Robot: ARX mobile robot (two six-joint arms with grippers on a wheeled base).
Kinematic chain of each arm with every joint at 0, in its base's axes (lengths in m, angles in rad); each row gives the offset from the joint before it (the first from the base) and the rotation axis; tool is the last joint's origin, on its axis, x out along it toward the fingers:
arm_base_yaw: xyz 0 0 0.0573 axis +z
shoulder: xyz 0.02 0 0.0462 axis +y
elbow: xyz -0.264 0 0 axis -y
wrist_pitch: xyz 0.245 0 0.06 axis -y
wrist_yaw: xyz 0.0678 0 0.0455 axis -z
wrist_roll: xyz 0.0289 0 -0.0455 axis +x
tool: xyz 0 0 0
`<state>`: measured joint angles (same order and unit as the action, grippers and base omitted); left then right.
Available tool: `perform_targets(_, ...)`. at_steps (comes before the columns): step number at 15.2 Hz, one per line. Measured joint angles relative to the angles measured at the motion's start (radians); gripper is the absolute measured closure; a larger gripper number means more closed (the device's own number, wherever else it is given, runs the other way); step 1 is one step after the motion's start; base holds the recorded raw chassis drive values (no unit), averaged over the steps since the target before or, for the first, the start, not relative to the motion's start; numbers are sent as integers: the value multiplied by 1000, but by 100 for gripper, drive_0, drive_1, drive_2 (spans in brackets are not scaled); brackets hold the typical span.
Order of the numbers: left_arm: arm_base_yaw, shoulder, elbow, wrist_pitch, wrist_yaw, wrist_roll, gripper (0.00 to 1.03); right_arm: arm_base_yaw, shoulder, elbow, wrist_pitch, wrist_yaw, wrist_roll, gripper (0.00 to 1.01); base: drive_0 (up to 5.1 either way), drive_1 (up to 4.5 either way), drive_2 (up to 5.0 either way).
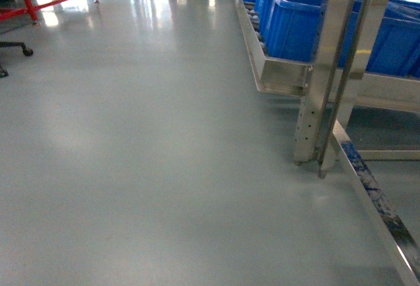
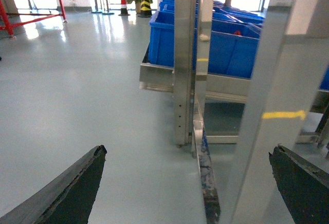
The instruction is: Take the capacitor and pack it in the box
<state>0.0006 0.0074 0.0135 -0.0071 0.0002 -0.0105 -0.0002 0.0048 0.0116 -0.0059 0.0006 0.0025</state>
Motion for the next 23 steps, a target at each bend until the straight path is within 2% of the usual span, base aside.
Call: perform_targets(23, 0, 0, 0, 3, 0, 0, 60, 0, 0, 0, 2, 0, 0, 3, -502, 243, 243)
